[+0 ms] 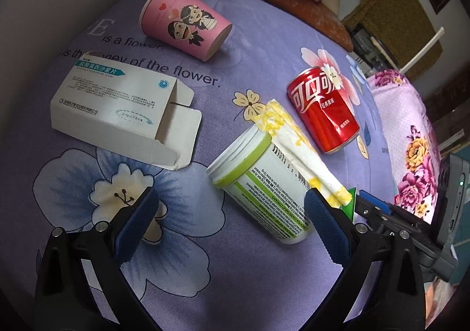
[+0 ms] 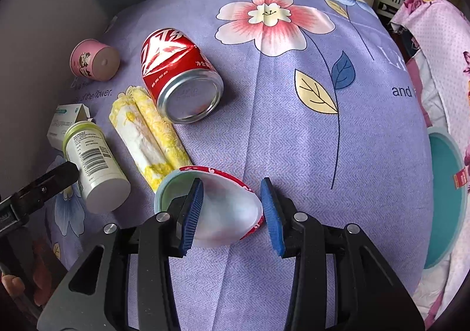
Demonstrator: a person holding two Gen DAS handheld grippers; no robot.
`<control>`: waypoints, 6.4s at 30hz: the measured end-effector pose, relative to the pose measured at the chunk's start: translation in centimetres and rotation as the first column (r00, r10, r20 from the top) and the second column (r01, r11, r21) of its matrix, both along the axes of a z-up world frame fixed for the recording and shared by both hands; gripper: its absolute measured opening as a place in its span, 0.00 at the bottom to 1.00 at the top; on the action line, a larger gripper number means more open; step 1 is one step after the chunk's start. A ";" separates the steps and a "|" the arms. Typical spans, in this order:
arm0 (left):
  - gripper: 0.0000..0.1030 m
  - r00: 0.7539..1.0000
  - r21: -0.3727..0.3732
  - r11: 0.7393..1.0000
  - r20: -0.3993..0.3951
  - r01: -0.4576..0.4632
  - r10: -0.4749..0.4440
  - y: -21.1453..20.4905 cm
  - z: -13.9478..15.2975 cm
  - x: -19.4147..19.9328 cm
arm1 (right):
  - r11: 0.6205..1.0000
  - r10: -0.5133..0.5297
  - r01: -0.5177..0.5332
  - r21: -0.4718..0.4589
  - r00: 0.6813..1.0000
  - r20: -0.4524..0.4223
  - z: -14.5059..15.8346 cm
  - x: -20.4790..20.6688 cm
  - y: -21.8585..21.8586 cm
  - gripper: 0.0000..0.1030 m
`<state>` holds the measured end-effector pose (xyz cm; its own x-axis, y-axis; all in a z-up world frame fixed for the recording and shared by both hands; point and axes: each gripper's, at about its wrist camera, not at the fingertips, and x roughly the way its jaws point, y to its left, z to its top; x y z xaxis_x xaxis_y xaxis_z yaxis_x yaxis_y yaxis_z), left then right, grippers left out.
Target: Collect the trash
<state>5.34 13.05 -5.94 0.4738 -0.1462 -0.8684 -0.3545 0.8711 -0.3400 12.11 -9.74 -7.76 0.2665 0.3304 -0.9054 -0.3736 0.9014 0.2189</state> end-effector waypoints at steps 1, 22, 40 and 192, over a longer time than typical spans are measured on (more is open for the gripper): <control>0.96 1.000 -0.009 1.000 -0.006 -0.012 0.012 -0.1 -0.1 0.1 | 1.000 0.005 -0.005 0.006 1.000 -0.002 -0.1 -0.2 -0.1 0.26; 0.58 0.955 0.069 0.953 -0.032 0.296 -0.294 -4.4 -1.3 0.8 | 0.999 0.013 -0.013 0.047 1.000 -0.012 0.8 -1.7 -2.5 0.35; 0.73 0.953 0.057 0.952 -0.011 0.302 -0.302 -3.3 -0.7 -0.1 | 0.997 0.060 -0.056 -0.049 0.995 0.084 0.9 -3.0 0.3 0.08; 0.80 0.679 0.208 0.655 -0.072 0.726 -0.730 -38.6 0.4 10.7 | 0.778 -0.618 0.598 0.195 0.783 0.064 0.3 -2.9 -34.7 0.51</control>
<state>16.00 -25.52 -5.52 0.3070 -0.2738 -0.9115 0.4278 0.8952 -0.1248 9.24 -44.47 -7.41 0.5604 0.1962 -0.8047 0.2087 0.9067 0.3664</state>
